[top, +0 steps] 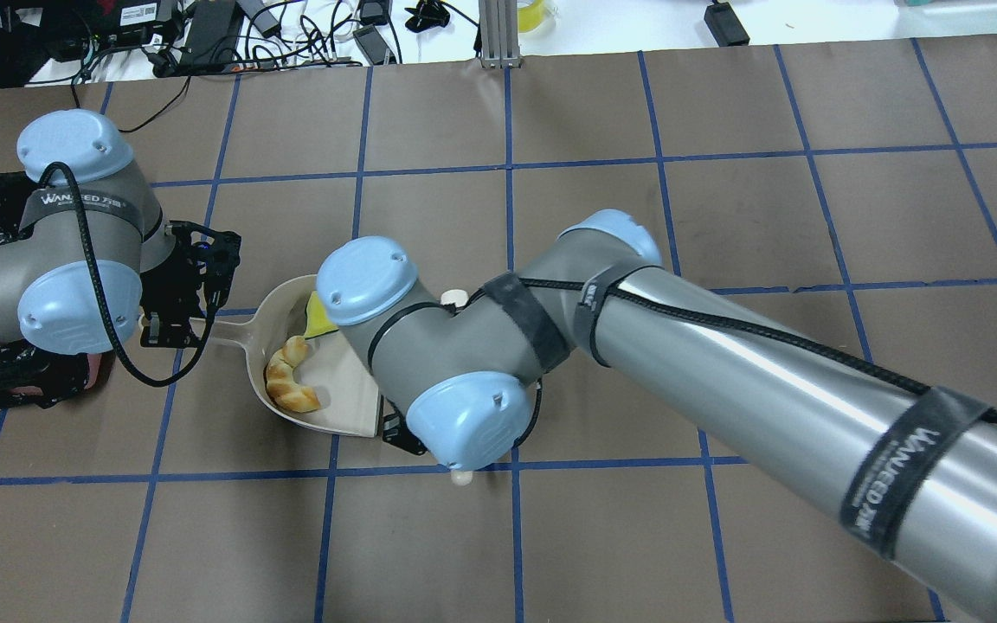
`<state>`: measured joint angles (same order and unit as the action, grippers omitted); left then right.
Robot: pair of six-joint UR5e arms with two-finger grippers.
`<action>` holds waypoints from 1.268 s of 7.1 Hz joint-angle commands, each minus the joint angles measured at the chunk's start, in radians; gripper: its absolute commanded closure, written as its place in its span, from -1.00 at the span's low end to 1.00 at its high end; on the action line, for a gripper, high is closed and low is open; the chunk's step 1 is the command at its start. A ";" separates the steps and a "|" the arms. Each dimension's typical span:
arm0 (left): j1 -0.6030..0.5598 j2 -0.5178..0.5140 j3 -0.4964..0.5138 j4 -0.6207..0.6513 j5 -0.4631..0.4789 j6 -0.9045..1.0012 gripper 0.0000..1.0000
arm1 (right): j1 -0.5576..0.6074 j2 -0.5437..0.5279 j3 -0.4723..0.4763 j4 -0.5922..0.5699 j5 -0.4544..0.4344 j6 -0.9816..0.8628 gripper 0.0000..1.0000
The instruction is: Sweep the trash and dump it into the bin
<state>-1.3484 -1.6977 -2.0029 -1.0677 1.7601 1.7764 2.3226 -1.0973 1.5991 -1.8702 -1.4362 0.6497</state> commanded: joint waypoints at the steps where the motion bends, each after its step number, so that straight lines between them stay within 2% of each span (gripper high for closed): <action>1: 0.002 0.000 0.001 0.000 0.001 0.003 1.00 | 0.056 0.098 -0.152 -0.006 0.055 0.063 1.00; 4: 0.014 -0.002 0.004 0.006 -0.008 0.005 1.00 | 0.057 0.099 -0.159 0.022 0.037 0.057 1.00; 6: 0.020 0.004 0.006 0.006 -0.033 0.003 1.00 | 0.055 0.083 -0.160 0.095 -0.038 0.051 1.00; 7: 0.031 0.003 0.006 0.006 -0.039 0.003 1.00 | 0.055 0.073 -0.159 0.107 -0.043 0.051 1.00; 9: 0.095 0.006 0.006 0.006 -0.118 0.014 1.00 | 0.055 0.065 -0.159 0.121 -0.069 0.051 1.00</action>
<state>-1.2881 -1.6939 -1.9973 -1.0615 1.6794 1.7830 2.3778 -1.0275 1.4402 -1.7582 -1.4917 0.7018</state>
